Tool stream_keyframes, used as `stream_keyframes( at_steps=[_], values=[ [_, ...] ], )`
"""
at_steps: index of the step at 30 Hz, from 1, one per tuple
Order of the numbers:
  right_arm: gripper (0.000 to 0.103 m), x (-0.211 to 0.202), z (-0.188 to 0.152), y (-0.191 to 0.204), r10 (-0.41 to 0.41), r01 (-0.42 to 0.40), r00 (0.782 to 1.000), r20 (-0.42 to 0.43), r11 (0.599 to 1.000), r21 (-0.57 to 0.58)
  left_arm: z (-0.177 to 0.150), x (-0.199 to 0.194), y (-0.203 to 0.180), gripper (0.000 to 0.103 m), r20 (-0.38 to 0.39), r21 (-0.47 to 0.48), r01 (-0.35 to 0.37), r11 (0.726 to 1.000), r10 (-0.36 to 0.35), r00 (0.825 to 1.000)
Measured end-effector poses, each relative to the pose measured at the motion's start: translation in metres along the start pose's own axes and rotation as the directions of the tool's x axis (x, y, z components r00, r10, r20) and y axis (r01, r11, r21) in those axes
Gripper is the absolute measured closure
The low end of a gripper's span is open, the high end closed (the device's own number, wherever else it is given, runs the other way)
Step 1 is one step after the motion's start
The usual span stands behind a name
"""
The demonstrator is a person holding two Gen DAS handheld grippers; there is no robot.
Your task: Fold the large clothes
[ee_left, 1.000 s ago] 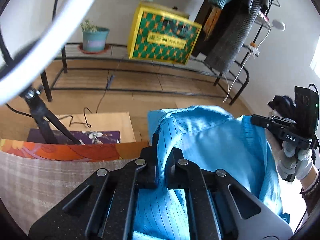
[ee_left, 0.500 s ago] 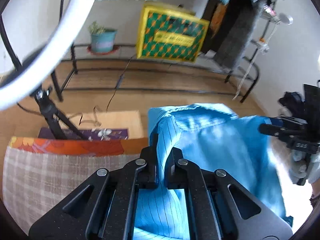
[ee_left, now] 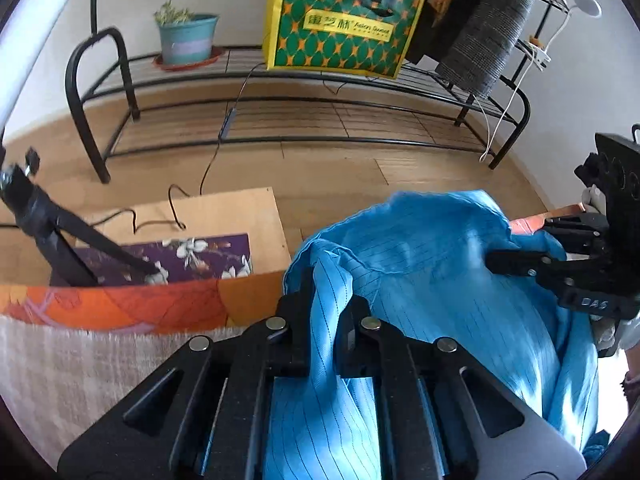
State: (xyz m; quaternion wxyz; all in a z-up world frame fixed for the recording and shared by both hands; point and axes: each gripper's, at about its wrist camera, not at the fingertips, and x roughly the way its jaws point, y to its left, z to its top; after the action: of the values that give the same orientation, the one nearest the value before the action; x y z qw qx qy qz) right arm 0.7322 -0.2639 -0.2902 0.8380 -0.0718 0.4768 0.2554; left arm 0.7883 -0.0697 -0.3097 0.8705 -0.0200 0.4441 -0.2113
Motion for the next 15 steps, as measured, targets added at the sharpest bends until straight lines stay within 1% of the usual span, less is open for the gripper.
stream_keyframes(
  at_steps=[2,4,6,8,11,14,15],
  values=[
    [0.1,-0.005,0.0,0.008,-0.07,0.072,0.997,0.035,0.997,-0.04,0.001,-0.008,-0.002,0.101,0.038,0.005,-0.002,1.0,0.002,0.999],
    [0.101,-0.019,0.001,0.011,-0.099,0.102,0.991,0.085,0.994,-0.039,0.003,-0.021,0.0,0.102,0.086,-0.007,0.002,1.0,-0.001,0.996],
    [0.101,-0.04,0.001,0.012,-0.111,0.116,0.983,0.145,0.993,-0.026,0.003,-0.037,0.001,0.103,0.127,-0.021,0.016,1.0,-0.014,0.992],
    [0.101,-0.059,0.001,0.015,-0.106,0.11,0.976,0.188,0.994,-0.008,0.003,-0.054,-0.002,0.103,0.157,-0.02,0.036,0.999,-0.032,0.987],
    [0.101,-0.087,0.001,0.027,-0.108,0.114,0.966,0.235,0.993,-0.009,0.0,-0.082,-0.017,0.103,0.184,0.01,0.037,0.999,-0.038,0.982],
    [0.101,-0.114,0.001,0.047,-0.126,0.136,0.956,0.264,0.99,-0.02,-0.005,-0.119,-0.033,0.103,0.219,0.042,0.041,0.998,-0.049,0.975],
    [0.101,-0.128,-0.002,0.054,-0.12,0.129,0.954,0.275,0.991,-0.017,-0.008,-0.134,-0.037,0.103,0.23,0.047,0.043,0.998,-0.052,0.972]
  ],
)
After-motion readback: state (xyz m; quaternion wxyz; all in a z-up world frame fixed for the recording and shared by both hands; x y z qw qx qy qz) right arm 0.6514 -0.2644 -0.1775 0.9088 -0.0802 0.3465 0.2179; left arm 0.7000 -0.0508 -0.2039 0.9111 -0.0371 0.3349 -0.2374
